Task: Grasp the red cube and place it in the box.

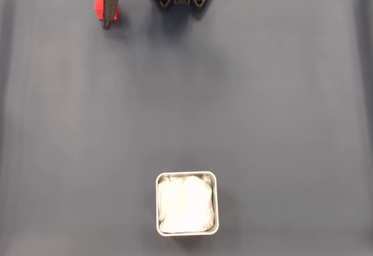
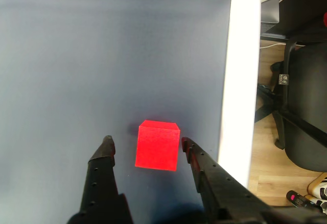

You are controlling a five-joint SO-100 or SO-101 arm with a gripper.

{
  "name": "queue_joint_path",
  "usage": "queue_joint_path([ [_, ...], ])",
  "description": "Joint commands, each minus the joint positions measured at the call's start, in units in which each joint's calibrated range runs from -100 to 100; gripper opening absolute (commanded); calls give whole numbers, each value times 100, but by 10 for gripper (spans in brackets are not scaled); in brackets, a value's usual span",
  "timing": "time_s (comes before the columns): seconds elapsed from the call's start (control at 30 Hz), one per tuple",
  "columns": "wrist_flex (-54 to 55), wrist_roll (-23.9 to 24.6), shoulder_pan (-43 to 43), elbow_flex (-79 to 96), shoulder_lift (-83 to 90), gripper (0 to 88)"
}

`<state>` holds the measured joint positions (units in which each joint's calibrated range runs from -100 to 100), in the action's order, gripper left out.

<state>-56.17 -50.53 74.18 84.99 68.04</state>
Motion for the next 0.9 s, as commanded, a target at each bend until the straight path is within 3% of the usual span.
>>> queue_joint_path([
  [0.0,190,107,67,14,-45,311],
  [0.37,239,103,82,68,7,284],
  [0.87,231,15,89,68,59,126],
])
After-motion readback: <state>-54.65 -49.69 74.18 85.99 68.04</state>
